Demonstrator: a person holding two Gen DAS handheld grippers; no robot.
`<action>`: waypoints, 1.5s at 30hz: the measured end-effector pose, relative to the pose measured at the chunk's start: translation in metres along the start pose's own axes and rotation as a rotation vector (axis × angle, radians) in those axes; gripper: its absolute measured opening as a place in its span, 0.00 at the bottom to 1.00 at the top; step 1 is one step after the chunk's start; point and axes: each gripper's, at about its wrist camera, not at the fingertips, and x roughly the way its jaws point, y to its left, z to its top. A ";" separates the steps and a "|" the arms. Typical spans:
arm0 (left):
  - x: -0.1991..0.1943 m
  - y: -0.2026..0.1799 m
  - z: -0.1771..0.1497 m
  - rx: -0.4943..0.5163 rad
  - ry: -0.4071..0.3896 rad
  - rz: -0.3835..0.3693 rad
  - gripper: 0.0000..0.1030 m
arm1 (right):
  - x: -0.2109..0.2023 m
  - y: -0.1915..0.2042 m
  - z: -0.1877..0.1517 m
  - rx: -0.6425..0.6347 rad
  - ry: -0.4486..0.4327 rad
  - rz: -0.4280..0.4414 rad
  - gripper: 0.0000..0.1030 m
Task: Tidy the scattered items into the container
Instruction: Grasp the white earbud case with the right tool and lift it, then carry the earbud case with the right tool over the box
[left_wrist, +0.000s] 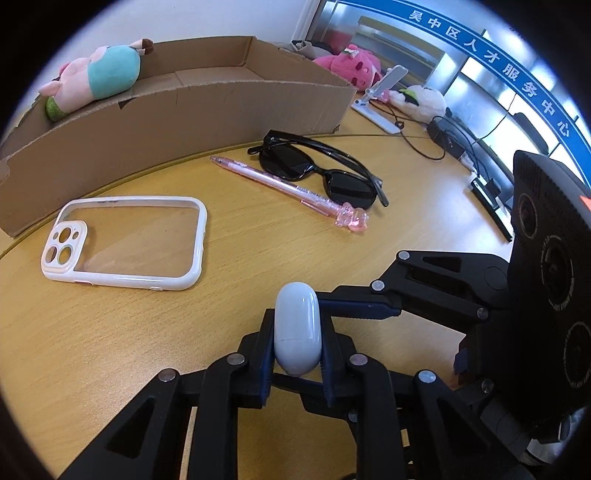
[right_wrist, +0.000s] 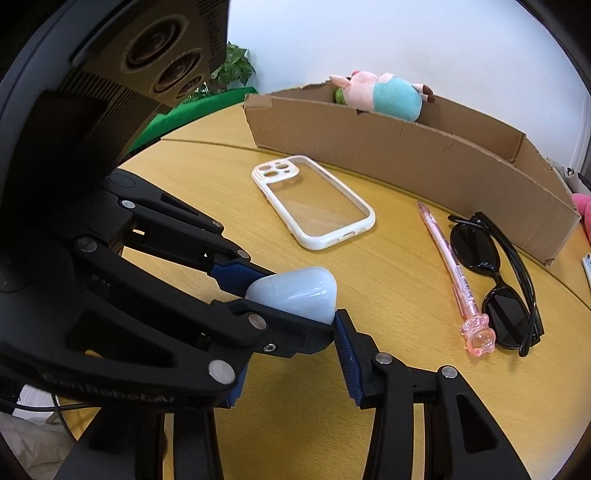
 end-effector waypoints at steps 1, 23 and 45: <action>-0.002 -0.001 0.000 0.003 -0.008 -0.002 0.19 | -0.002 0.000 0.000 0.000 -0.009 0.000 0.45; -0.096 -0.011 0.069 0.086 -0.204 0.114 0.19 | -0.053 0.003 0.097 -0.163 -0.212 -0.069 0.46; -0.135 0.091 0.196 0.041 -0.239 0.152 0.20 | -0.015 -0.037 0.261 -0.275 -0.203 -0.012 0.46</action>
